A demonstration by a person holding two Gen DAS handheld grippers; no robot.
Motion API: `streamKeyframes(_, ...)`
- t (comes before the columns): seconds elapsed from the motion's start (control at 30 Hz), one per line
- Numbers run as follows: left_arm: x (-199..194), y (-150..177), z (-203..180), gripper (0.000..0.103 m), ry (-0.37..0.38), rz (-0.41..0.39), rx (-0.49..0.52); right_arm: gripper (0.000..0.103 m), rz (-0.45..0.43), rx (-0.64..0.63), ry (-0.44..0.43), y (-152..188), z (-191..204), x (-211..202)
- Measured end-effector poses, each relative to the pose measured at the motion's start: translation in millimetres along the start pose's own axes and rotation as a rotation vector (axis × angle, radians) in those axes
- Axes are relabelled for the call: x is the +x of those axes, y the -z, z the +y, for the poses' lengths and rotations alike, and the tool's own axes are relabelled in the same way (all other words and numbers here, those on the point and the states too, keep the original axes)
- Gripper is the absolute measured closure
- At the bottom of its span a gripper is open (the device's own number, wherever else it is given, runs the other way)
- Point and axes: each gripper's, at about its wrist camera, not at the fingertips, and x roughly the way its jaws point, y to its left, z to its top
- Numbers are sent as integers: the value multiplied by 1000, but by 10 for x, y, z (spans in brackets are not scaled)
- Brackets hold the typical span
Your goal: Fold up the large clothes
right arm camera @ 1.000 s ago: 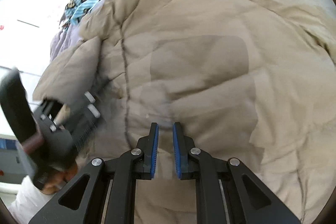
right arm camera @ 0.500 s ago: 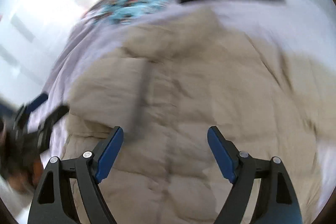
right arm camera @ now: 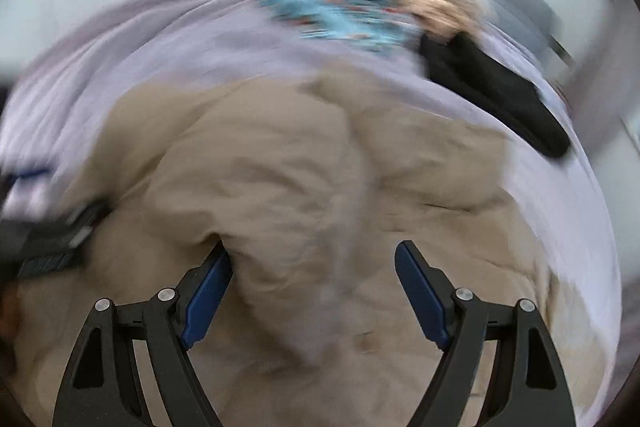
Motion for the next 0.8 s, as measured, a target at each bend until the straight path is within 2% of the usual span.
streamKeyframes(0.07,-2,34,-5,8,2,1,6,18,15,198,25,2,-471,52)
streamKeyframes(0.17,23,-75,11,8,-2,19,8,18,74,455,-12,209,-1095,150)
streamKeyframes(0.2,-14,-111,21,8,-3,22,5,18,121,551,-61,351,-1326,212)
streamKeyframes(0.27,-114,-192,64,8,15,-3,-17,18,169,662,-165,563,-1558,286)
streamKeyframes(0.3,-168,-281,97,10,40,-26,-37,18,185,744,-259,700,-1697,334)
streamKeyframes(0.33,-194,-350,121,27,62,-37,-50,19,192,815,-330,793,-1796,372)
streamKeyframes(0.37,-186,-468,145,39,90,-39,-63,20,192,862,-366,846,-1848,392)
streamKeyframes(0.43,-114,-642,166,65,110,-28,-82,36,181,969,-440,939,-1961,472)
streamKeyframes(0.5,-27,-782,147,69,120,-31,-98,89,189,1017,-474,953,-1942,554)
streamKeyframes(0.53,7,-806,118,69,112,-29,-93,93,193,1019,-474,933,-1945,597)
streamKeyframes(0.63,190,-739,-39,69,56,2,-44,93,180,926,-421,873,-1870,559)
streamKeyframes(0.73,323,-607,-133,69,33,10,-18,93,208,823,-324,997,-1836,459)
streamKeyframes(0.8,364,-562,-175,68,19,8,-13,96,208,803,-323,1078,-1860,513)
